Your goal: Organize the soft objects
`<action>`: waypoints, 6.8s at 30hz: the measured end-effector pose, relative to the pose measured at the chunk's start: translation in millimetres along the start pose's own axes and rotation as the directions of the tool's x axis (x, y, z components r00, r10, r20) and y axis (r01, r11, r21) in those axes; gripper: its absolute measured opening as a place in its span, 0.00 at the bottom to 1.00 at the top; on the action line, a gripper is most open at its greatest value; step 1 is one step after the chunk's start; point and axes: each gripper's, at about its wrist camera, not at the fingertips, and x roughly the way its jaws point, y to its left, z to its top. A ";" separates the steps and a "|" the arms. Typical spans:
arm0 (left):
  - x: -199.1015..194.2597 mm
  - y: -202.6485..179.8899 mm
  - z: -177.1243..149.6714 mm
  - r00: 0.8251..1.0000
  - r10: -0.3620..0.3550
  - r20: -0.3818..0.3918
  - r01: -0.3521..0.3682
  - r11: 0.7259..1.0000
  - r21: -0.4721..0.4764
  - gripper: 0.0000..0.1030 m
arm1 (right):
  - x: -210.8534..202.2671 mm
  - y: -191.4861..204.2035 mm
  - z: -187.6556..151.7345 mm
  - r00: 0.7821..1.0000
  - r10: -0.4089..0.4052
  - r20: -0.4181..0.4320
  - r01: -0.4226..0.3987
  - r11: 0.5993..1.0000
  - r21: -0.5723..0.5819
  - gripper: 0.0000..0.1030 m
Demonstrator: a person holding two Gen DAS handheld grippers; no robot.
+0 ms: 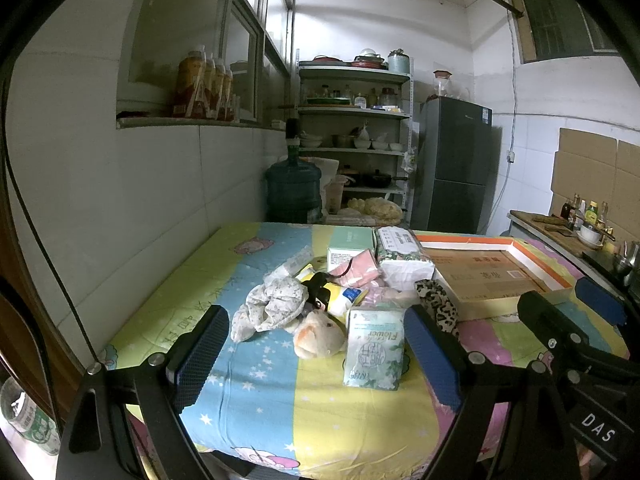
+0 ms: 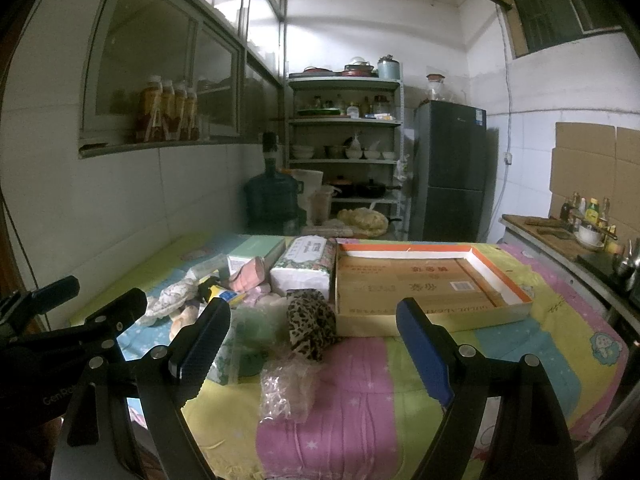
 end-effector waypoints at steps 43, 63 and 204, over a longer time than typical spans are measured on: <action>2.9 0.9 -3.6 1.000 -0.002 -0.009 0.002 1.000 -0.009 0.87 | 7.2 6.8 -5.4 0.999 0.022 -0.025 -0.022 1.000 -0.002 0.84; 55.9 5.1 -29.7 0.980 -0.158 -0.118 0.156 0.987 -0.032 0.87 | 92.9 2.3 -59.8 0.959 0.085 -0.271 -0.086 0.996 0.011 0.83; 254.8 -284.3 28.0 0.852 -0.320 -0.414 0.377 0.924 0.062 0.47 | 221.9 -277.1 -1.6 0.914 -0.011 -0.406 0.093 0.978 0.184 0.52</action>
